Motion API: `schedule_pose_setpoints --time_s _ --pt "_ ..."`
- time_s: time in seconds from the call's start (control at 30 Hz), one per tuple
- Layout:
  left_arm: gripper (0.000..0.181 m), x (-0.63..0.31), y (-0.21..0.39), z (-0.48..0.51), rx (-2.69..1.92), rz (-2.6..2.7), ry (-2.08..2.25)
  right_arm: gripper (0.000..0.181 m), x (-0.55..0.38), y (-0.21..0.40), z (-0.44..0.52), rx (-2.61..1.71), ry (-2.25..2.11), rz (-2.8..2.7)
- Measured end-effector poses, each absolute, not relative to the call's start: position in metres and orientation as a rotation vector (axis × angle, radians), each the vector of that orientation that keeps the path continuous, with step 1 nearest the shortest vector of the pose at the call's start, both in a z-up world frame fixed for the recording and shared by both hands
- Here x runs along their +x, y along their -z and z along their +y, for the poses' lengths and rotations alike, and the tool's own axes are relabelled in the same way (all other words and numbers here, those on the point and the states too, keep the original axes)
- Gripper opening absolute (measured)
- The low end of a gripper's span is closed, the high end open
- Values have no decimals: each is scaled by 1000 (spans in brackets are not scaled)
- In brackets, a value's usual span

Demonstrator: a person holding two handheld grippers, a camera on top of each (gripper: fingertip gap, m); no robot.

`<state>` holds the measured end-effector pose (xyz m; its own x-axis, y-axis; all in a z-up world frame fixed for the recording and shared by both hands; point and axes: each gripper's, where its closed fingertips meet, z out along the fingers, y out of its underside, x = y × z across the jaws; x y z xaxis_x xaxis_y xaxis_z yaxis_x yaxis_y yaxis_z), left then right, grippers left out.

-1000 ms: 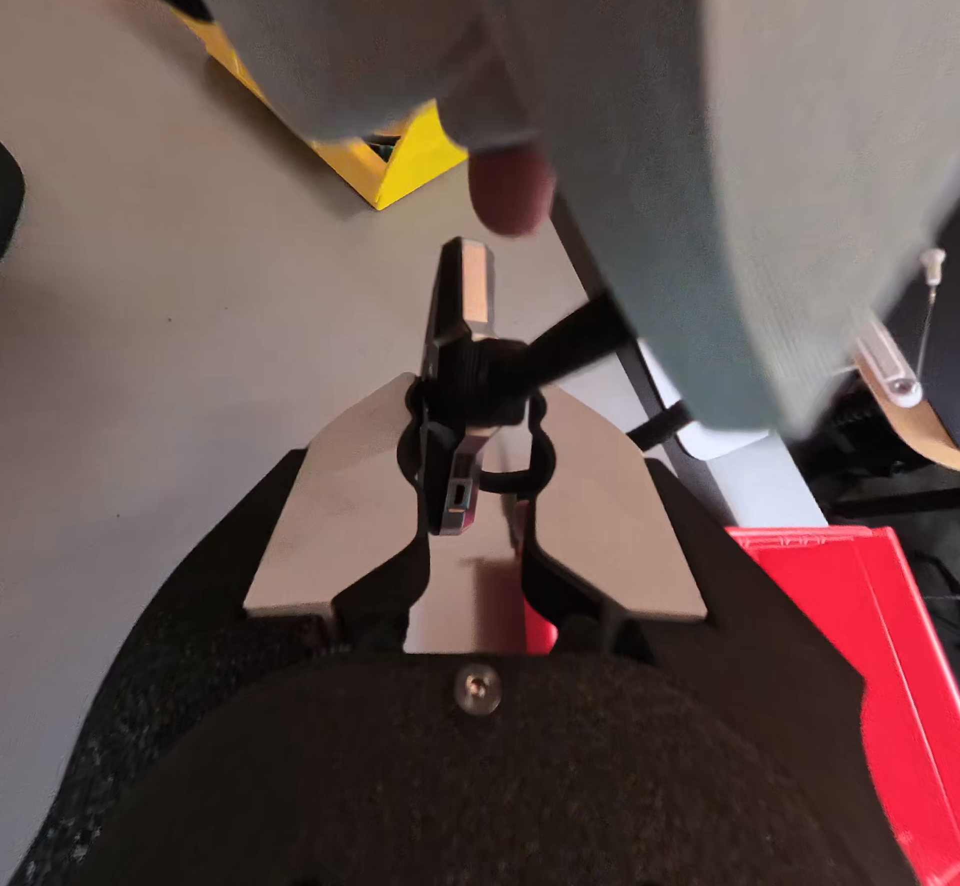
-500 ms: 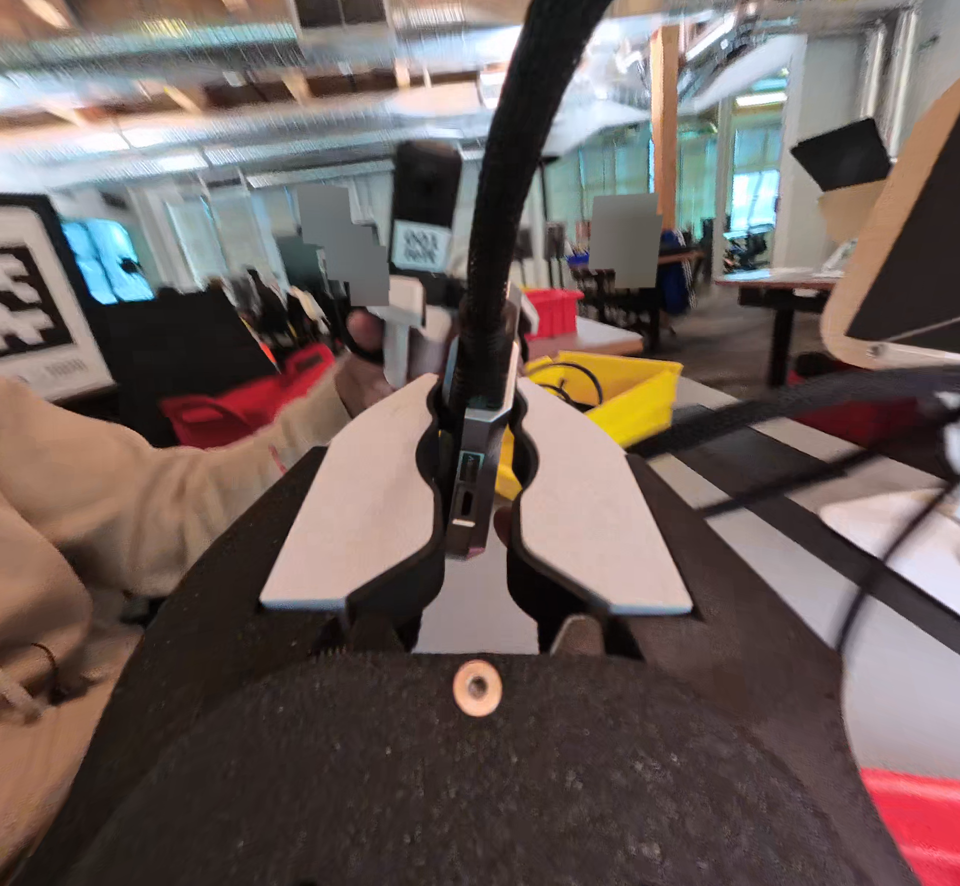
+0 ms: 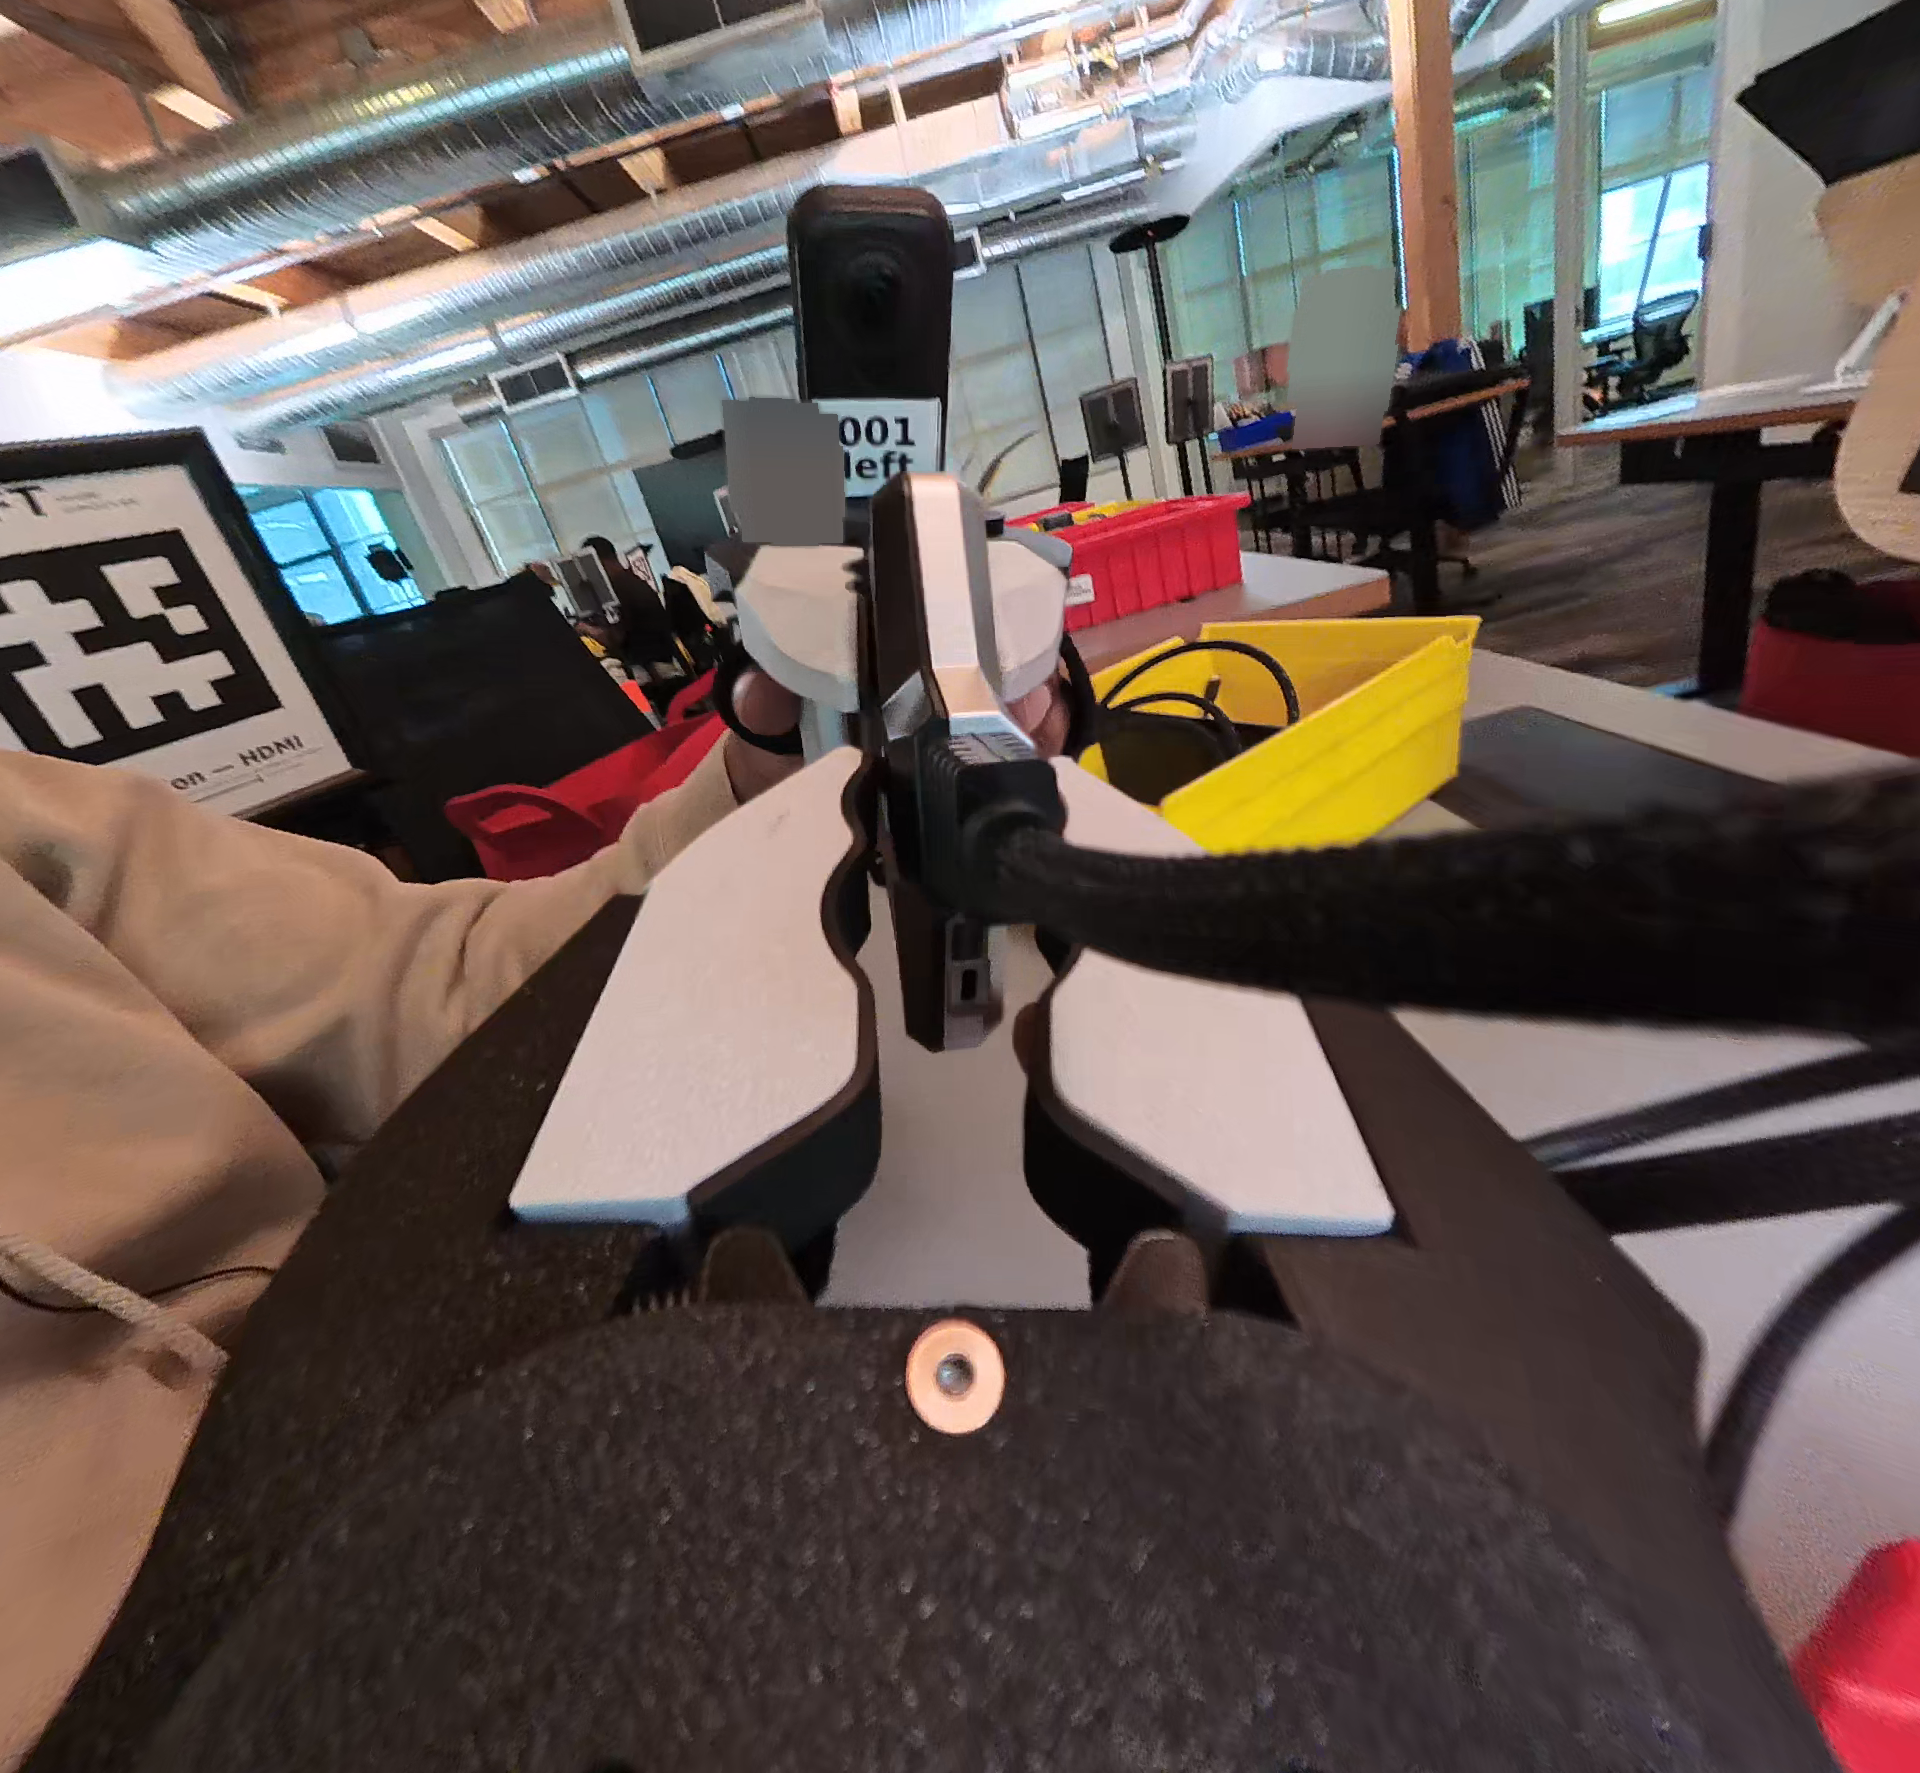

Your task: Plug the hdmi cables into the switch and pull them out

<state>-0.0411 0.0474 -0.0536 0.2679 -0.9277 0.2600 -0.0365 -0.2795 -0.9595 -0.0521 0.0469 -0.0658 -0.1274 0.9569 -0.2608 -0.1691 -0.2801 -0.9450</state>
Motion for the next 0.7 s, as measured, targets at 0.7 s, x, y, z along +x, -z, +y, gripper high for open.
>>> schedule_pose_setpoints --time_s 0.7 --pt "21 -39 70 32 -1653 1072 1146 22 -52 96 25 -1260 -1460 -1294"
